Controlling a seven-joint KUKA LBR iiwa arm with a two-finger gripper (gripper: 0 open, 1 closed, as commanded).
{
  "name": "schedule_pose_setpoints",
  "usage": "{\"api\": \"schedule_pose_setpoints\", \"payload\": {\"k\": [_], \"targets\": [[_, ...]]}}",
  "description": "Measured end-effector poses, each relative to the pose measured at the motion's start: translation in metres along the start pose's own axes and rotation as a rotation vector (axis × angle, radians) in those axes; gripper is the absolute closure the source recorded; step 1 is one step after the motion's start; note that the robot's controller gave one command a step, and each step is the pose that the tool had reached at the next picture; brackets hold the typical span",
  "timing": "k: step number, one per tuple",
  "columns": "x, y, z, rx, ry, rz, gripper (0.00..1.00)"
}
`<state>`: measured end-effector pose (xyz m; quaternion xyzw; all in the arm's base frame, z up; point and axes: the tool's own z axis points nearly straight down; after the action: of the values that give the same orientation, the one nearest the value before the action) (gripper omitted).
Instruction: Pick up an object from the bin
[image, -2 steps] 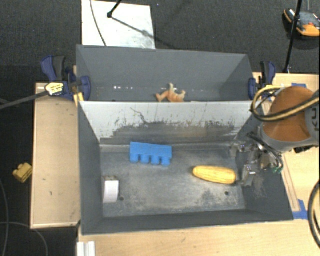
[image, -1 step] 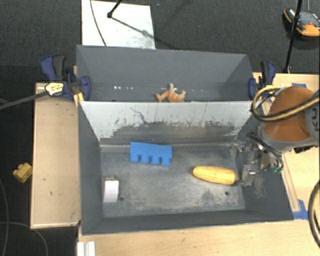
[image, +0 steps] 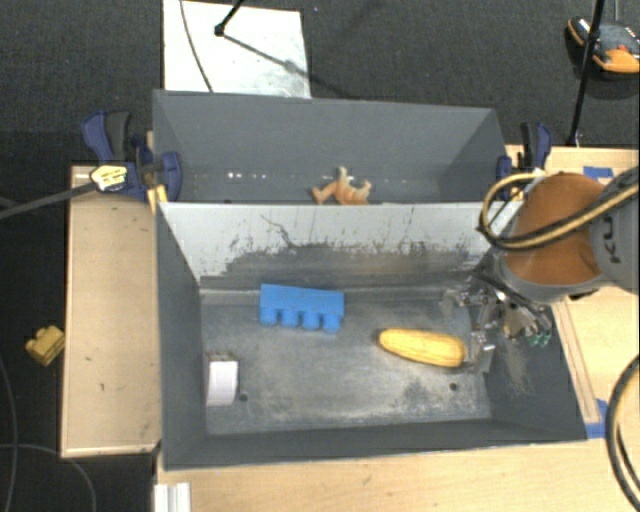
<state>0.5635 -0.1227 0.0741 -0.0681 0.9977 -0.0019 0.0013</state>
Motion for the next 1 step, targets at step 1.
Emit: {"api": "schedule_pose_setpoints", "payload": {"k": [1], "targets": [[0.0567,0.0208,0.0011,-0.003,-0.001,0.16,1.0]]}}
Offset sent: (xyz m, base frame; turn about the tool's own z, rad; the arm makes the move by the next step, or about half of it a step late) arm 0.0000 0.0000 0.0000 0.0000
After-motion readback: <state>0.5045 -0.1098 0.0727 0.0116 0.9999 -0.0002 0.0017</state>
